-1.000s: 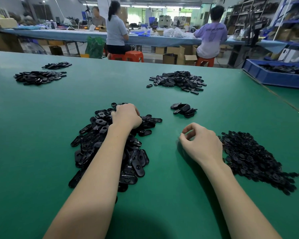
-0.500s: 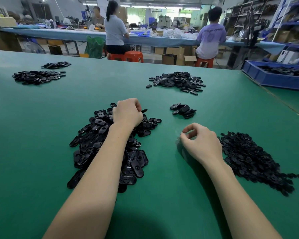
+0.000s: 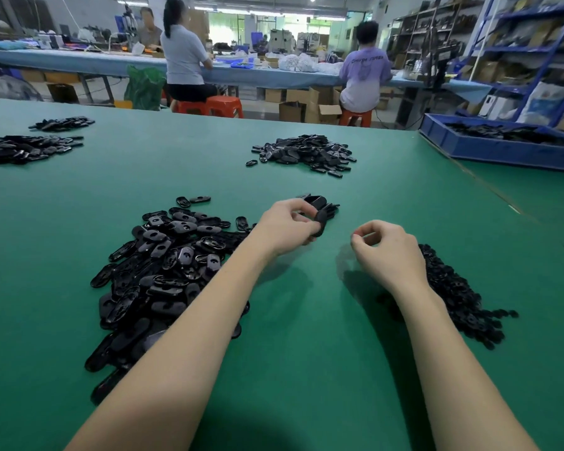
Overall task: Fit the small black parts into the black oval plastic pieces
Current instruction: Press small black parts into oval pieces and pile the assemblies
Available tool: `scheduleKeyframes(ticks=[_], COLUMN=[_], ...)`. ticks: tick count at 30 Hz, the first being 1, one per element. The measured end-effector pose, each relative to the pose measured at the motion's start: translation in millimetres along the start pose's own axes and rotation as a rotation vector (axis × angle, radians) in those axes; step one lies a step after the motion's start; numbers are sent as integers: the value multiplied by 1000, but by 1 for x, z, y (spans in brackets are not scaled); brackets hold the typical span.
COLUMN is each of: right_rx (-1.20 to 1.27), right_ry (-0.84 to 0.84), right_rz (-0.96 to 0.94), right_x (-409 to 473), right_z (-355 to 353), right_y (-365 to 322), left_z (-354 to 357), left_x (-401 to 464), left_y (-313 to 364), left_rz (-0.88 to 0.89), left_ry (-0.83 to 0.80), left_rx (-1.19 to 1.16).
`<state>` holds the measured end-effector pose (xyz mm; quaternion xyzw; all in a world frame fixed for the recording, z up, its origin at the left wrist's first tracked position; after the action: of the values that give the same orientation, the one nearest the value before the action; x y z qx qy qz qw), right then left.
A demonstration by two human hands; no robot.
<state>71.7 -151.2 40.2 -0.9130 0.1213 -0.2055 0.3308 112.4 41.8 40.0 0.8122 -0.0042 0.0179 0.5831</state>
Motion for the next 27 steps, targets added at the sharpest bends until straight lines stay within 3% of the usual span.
scheduleKeyframes(ticks=[5,9,27], right_rx=[-197,-295,-299], right_ry=[38,-14,44], right_rz=[58,69,105], right_x=[7,7,4], right_z=[-20,-13,-18], right_y=[26,33,30], left_z=[29,35,35], left_x=[-11,-15,-16], left_y=[-7,-17,-21], left_rz=[-75,-120,-136], left_ry=[-57,-36,-34], left_rx=[-217,-227,-276])
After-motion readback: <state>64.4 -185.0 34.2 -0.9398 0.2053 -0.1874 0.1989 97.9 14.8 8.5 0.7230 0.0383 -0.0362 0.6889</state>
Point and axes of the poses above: each hand's wrist, its own x-axis towards the middle knuckle, its own z-axis out of the palm, y = z × x, the point moved 8 cm from there along x, towards the middle knuckle, and after that the axes turned 8 degrees about y, right-handed, at the moved point
